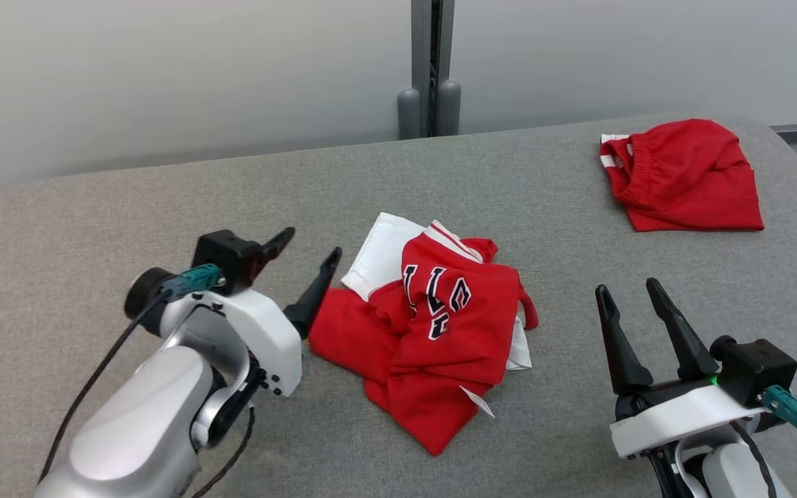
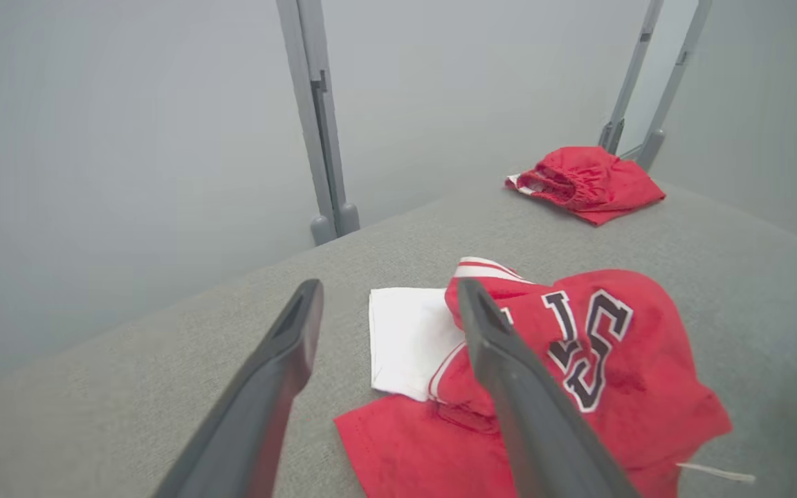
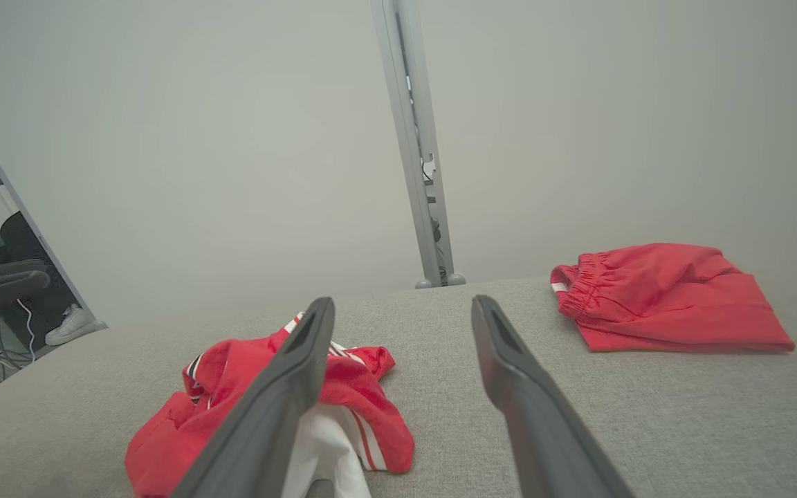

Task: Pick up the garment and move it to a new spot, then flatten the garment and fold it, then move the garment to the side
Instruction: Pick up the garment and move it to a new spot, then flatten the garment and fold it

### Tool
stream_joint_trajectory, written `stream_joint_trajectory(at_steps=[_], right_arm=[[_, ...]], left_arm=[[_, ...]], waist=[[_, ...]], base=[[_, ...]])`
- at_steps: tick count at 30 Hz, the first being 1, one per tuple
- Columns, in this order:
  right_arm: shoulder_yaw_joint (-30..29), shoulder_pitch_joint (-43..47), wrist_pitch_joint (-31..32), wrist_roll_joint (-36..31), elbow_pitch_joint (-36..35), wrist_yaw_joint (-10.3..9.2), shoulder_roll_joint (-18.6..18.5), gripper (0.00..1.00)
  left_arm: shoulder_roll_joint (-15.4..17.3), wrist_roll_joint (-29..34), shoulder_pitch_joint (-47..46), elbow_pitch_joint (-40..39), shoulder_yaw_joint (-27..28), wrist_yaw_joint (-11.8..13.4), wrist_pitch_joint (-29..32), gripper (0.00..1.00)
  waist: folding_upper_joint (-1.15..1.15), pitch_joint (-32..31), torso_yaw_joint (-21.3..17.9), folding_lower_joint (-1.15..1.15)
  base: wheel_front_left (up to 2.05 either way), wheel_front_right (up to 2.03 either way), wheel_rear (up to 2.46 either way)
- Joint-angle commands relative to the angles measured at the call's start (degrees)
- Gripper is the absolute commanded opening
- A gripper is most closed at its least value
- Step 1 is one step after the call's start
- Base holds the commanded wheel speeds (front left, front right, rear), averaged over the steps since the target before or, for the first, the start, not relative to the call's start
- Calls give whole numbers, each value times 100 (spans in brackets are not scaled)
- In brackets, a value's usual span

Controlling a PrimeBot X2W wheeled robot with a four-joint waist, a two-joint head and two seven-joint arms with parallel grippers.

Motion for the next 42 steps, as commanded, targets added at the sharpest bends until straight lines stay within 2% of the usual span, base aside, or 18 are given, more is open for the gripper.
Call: stream_joint_trajectory(at_steps=[1,8,14,19,23,25,33,42], right_arm=[[-25,78,-24,-18,-41,2,-58,100],[-143,150,-25,15,-97,2,-109,100],[-216,266,-25,15,-184,2,-79,100],[-251,439,-25,68,-216,2,-69,100],[-328,523,-25,73,-270,2,-42,100],[-369,582,-25,59,-301,2,-22,100],[-529,794,-25,-4,-451,2,8,100],[-488,737,-25,-15,-462,2,35,100]], left_arm=[[96,-41,122,-94,93,84,-69,100],[583,-196,688,-843,689,620,-539,100],[805,-352,1407,-1276,1162,1033,-1143,100],[836,-437,2092,-1410,1491,1322,-1552,100],[648,-492,2579,-1497,1818,1468,-1698,100],[540,-445,2779,-1535,1960,1480,-1722,100],[-93,-12,3263,-1620,2483,1177,-1728,100],[-441,359,3303,-1372,2743,797,-1730,100]], waist=[[0,-31,53,0],[0,-128,214,0],[0,-211,312,0],[0,-240,354,0],[0,-250,365,0],[0,-260,377,0],[0,-310,443,0],[0,-314,421,0]], base=[[0,0,0],[0,0,0],[0,0,0],[0,0,0],[0,0,0],[0,0,0],[0,0,0],[0,0,0]])
